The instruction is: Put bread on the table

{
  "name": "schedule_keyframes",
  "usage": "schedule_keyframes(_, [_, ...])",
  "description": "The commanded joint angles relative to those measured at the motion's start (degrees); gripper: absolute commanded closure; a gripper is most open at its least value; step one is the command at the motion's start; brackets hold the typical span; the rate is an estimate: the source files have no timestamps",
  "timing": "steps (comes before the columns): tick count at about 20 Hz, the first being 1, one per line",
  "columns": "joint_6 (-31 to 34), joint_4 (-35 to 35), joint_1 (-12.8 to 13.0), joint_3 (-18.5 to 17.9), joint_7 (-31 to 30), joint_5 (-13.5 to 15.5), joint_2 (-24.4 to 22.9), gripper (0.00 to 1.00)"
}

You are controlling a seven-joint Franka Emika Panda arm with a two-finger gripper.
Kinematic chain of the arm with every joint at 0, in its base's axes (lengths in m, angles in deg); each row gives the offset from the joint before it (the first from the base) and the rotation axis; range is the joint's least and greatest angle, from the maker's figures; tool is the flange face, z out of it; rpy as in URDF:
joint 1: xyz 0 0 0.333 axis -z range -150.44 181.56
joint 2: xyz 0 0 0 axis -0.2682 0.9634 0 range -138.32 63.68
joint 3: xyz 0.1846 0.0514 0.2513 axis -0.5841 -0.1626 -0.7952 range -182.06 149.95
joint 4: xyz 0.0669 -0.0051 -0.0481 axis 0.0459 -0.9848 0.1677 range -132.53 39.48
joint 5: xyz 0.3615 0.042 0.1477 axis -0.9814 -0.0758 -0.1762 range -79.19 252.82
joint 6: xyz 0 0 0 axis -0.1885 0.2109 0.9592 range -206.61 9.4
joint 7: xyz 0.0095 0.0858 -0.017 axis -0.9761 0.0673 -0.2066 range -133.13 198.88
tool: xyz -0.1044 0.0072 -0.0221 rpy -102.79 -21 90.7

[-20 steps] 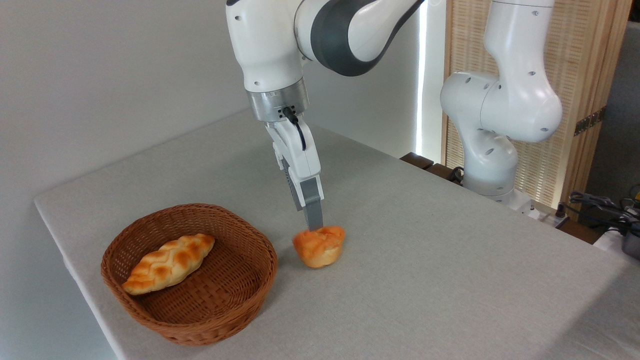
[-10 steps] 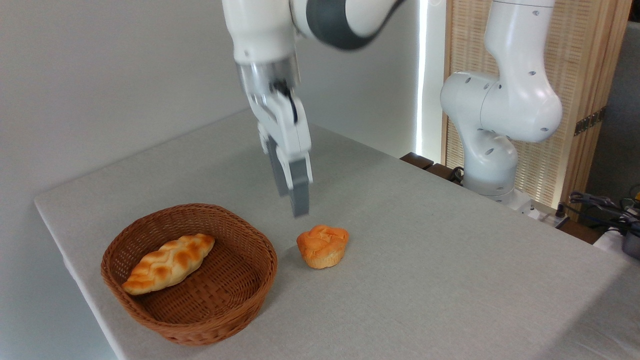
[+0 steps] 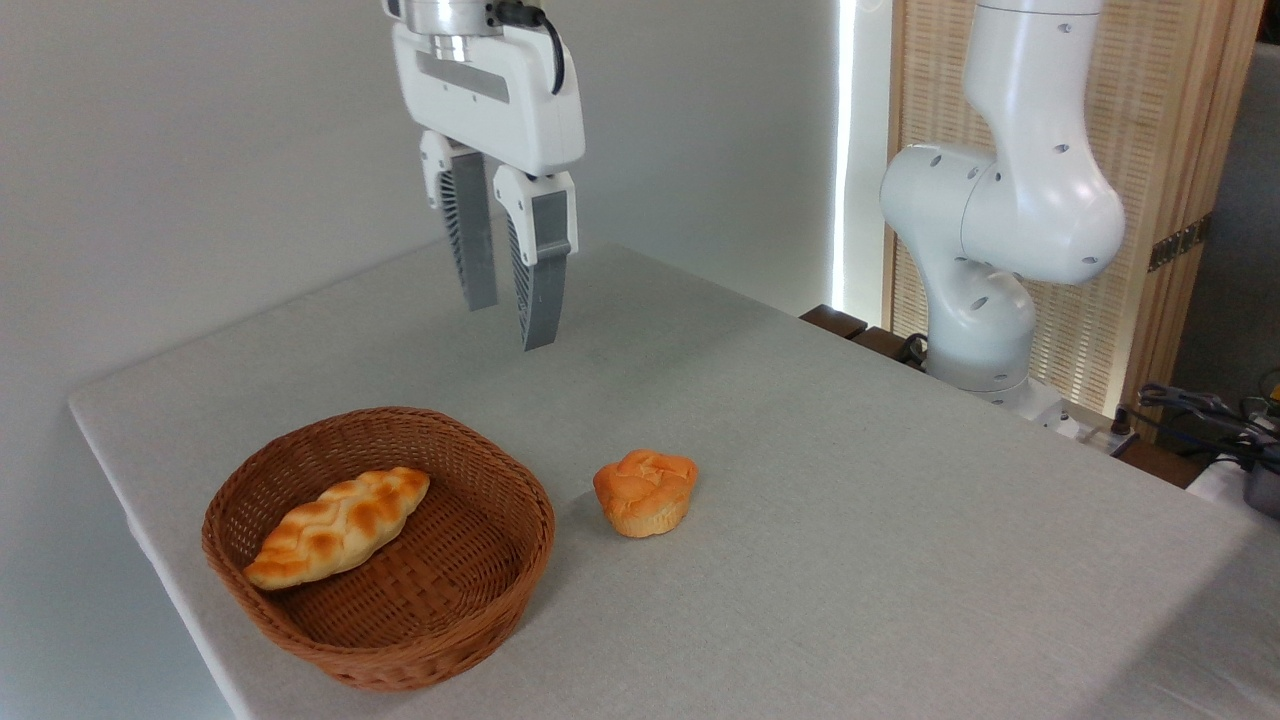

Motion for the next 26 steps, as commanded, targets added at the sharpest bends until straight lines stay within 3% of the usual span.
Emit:
schedule_keyframes(1, [4.2, 6.0, -0.9, -0.4, -1.3, 1.4, 4.2, 0.00])
schedule_keyframes(18, [6.8, 10.2, -1.3, -0.6, -1.0, 3.8, 8.5, 0.00])
schedule_keyframes(23, [6.7, 10.4, 0.2, -4.1, -0.9, 3.9, 8.4, 0.00])
schedule_keyframes(26, [6.7, 10.4, 3.4, -7.6, -0.9, 3.9, 8.4, 0.00])
